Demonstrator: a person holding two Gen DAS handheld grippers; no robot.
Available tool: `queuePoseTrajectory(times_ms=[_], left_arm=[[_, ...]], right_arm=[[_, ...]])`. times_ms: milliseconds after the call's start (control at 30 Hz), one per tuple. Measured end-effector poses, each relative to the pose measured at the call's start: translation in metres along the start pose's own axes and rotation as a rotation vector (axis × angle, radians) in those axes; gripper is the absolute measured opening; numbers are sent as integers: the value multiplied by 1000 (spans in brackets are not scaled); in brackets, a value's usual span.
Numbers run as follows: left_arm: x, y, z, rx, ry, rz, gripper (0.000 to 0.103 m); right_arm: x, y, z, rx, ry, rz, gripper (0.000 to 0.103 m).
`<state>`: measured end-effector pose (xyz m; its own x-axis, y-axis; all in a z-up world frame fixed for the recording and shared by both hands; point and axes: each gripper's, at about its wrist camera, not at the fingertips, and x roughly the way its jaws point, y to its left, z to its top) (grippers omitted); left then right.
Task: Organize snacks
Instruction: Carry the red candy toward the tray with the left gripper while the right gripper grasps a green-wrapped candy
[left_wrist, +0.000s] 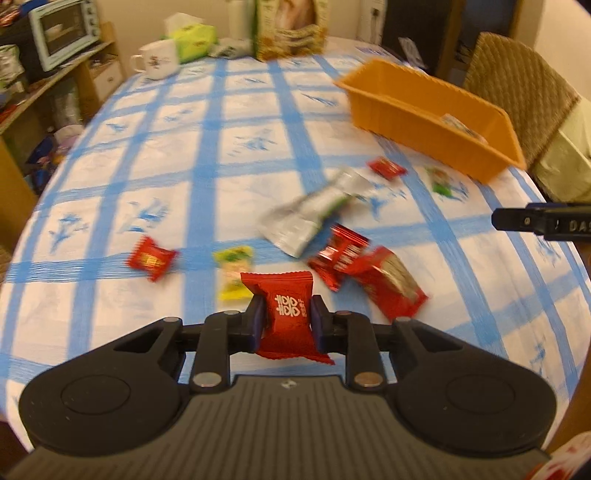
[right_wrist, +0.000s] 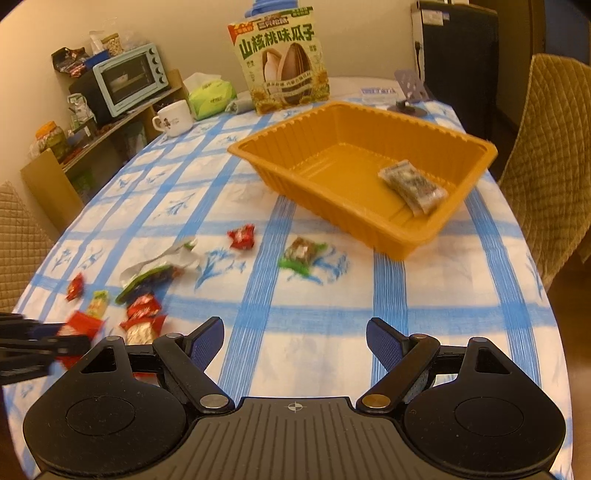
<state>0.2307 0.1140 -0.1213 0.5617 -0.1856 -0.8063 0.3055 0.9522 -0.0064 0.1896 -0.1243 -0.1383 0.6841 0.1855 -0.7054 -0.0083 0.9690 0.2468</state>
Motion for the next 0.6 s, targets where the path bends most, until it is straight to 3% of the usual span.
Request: queuePoseTrajectory(times_ms=[67,200,600], left_arm=[[-4,10,4,-27,-15,22,23],[-9,29,13,-72,-39,63,23],[-6,65,27,-137,-56,142,23]], right_arm=[[10,2,4,-13,-18,-10,84],[33,6,12,-13,-33,-25,68],[83,18,25,8,-50,-121,44]])
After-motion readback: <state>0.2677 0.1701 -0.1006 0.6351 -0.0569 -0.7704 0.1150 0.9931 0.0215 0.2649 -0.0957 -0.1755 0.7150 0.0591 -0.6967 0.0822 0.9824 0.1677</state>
